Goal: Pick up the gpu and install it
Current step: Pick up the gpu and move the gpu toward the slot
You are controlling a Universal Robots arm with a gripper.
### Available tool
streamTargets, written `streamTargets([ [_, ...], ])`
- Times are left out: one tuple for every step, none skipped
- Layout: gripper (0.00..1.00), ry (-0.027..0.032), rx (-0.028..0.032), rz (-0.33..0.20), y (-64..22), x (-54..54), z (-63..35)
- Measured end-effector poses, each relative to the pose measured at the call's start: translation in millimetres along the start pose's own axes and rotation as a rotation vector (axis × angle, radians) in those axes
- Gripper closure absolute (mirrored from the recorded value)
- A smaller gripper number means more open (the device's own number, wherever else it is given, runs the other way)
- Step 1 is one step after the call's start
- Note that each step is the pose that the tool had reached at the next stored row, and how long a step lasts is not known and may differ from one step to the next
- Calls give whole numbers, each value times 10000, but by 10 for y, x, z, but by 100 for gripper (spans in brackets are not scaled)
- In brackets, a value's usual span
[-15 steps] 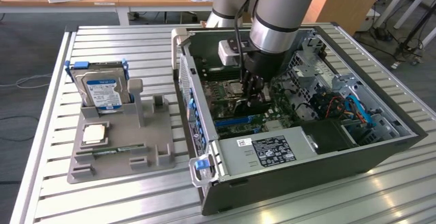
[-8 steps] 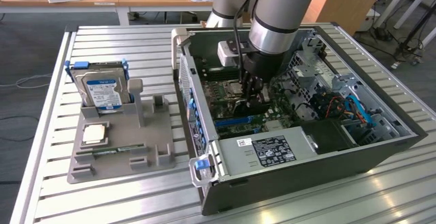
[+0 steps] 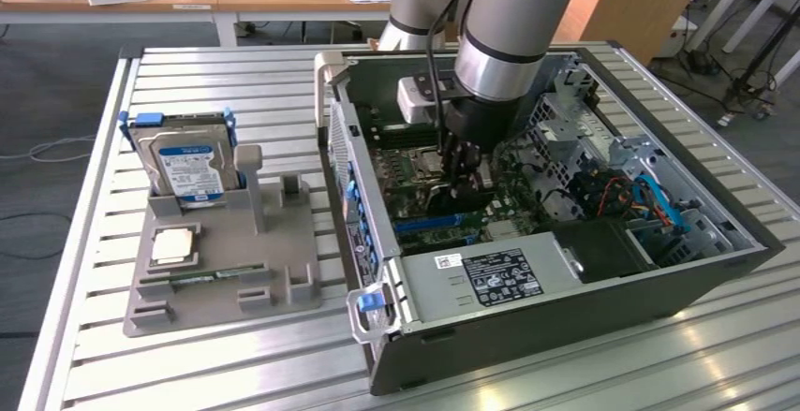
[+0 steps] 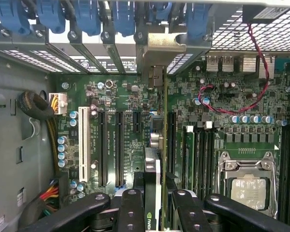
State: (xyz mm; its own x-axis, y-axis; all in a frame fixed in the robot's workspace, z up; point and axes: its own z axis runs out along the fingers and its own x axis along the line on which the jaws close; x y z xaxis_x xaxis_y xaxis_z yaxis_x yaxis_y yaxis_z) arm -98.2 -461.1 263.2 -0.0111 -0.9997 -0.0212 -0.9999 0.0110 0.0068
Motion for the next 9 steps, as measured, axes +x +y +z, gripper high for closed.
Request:
streamTargets([
  [73,0,0,-1,3,0,0],
  [73,0,0,-1,7,0,0],
  [73,1,-1,-1,13,1,0],
  [73,1,-1,-1,18,1,0],
  [73,0,-1,-2,20,0,1],
  [73,0,-1,-1,24,1,1],
  [73,1,-1,-1,27,1,2],
  [73,1,0,-1,31,1,2],
  [73,1,1,-1,35,1,4],
])
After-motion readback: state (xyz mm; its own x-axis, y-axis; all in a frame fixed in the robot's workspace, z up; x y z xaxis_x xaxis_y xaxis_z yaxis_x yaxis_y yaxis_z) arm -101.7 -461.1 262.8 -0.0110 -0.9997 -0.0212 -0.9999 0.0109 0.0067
